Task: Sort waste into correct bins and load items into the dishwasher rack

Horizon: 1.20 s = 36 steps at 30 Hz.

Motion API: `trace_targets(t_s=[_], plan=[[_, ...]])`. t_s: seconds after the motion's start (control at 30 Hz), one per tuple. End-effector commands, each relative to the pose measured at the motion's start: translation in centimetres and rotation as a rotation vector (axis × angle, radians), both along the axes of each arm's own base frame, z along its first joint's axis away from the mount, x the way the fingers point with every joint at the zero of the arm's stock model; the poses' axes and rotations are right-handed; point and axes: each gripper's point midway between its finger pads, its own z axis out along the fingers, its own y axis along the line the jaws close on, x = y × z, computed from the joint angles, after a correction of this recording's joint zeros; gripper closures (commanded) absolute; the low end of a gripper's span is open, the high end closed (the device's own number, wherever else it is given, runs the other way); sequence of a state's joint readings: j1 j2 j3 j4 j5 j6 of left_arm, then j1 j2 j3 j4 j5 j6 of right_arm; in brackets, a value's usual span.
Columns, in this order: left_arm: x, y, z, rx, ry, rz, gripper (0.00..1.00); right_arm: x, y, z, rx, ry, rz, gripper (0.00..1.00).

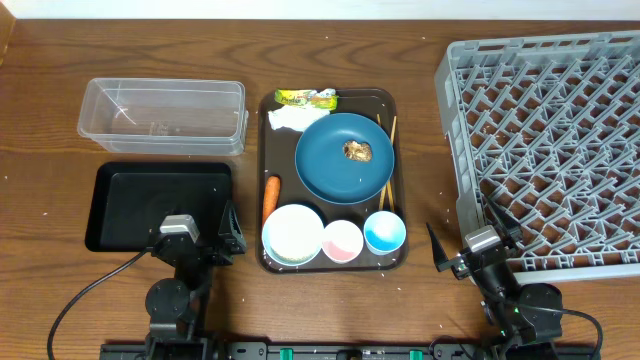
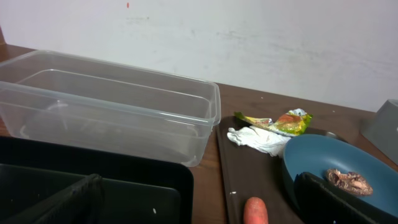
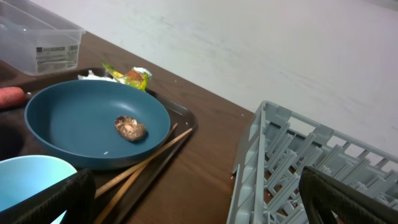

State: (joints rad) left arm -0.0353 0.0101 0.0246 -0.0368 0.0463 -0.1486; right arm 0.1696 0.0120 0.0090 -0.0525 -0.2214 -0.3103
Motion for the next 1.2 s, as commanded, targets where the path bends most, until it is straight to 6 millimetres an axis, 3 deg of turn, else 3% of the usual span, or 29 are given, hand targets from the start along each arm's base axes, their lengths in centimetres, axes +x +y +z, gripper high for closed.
trace_targets(t_s=[0.0, 0.43, 0.63, 0.7, 0.8, 0.97, 1.03, 1.17], plan=[[0.0, 0.2, -1.6, 0.020, 0.043, 0.010, 0.02, 0.0, 0.0, -0.1, -0.004, -0.003, 0.001, 0.01], [0.1, 0.1, -0.5, 0.017, 0.000, 0.002, 0.02, 0.0, -0.1, -0.1, -0.004, -0.003, -0.006, 0.01], [0.1, -1.2, -0.1, 0.006, -0.018, -0.072, 0.02, -0.9, 1.8, 1.0, 0.008, -0.044, 0.119, 0.01], [-0.1, -2.5, 1.0, 0.000, -0.062, -0.149, 0.02, -1.3, 2.5, 1.7, 0.012, -0.075, 0.167, 0.01], [-0.6, -4.3, 4.5, 0.004, -0.185, -0.253, 0.02, -1.4, 2.4, 3.9, 0.115, -0.109, 0.164, 0.01], [-1.8, -4.2, 10.0, 0.013, -0.280, -0.253, 0.02, -1.9, 1.8, 7.4, 0.313, -0.077, 0.143, 0.01], [-2.2, -4.2, 11.8, 0.010, -0.250, -0.253, 0.02, -2.1, 1.5, 8.5, 0.344, -0.040, 0.128, 0.01], [-1.7, -4.1, 13.3, -0.006, -0.075, -0.248, 0.02, -2.3, 1.4, 10.0, 0.346, 0.075, 0.104, 0.01]])
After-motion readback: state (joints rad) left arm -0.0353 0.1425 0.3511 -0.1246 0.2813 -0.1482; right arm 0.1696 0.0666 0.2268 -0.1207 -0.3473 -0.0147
